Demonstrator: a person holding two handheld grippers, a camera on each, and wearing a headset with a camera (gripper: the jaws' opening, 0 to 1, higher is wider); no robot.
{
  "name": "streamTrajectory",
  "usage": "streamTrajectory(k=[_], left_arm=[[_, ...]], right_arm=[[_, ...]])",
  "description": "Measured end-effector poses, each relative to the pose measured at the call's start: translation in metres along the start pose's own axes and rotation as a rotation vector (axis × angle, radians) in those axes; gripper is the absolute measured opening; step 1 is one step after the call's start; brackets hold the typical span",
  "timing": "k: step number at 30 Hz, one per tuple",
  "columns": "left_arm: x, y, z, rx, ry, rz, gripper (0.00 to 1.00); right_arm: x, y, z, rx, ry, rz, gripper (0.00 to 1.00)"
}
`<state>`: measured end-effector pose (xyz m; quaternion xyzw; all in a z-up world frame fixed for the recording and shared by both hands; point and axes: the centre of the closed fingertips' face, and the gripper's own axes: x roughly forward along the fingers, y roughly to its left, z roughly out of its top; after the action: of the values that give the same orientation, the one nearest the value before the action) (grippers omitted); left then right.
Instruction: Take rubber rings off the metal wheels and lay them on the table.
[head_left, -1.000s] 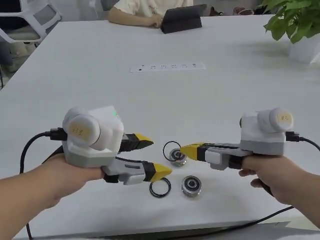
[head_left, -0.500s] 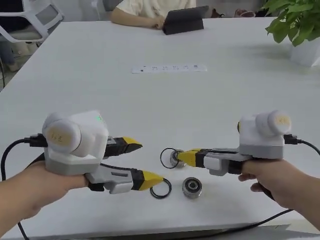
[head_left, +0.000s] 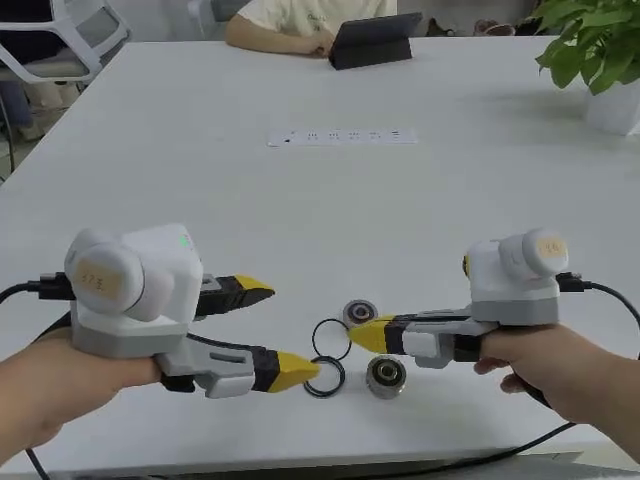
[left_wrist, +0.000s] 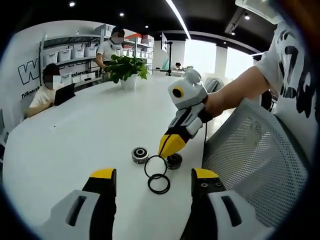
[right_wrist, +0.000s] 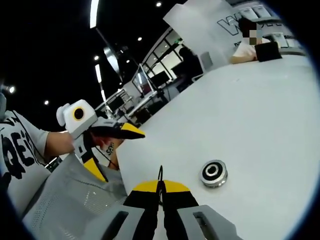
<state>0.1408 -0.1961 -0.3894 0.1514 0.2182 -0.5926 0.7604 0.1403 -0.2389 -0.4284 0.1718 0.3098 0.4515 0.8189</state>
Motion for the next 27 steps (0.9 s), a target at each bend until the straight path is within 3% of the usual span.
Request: streamTrajectory(k=[14, 27], left_arm=[[-0.007, -0.002, -0.006, -0.013, 0.004, 0.003, 0.6], [-0.009, -0.001, -0.009, -0.014, 0.009, 0.014, 0.6]], right_arm=[[0.009, 0.006, -0.018, -0.017, 0.1, 0.033, 0.0], [0.015, 0.004, -0.025, -0.022, 0.144, 0.03, 0.0]])
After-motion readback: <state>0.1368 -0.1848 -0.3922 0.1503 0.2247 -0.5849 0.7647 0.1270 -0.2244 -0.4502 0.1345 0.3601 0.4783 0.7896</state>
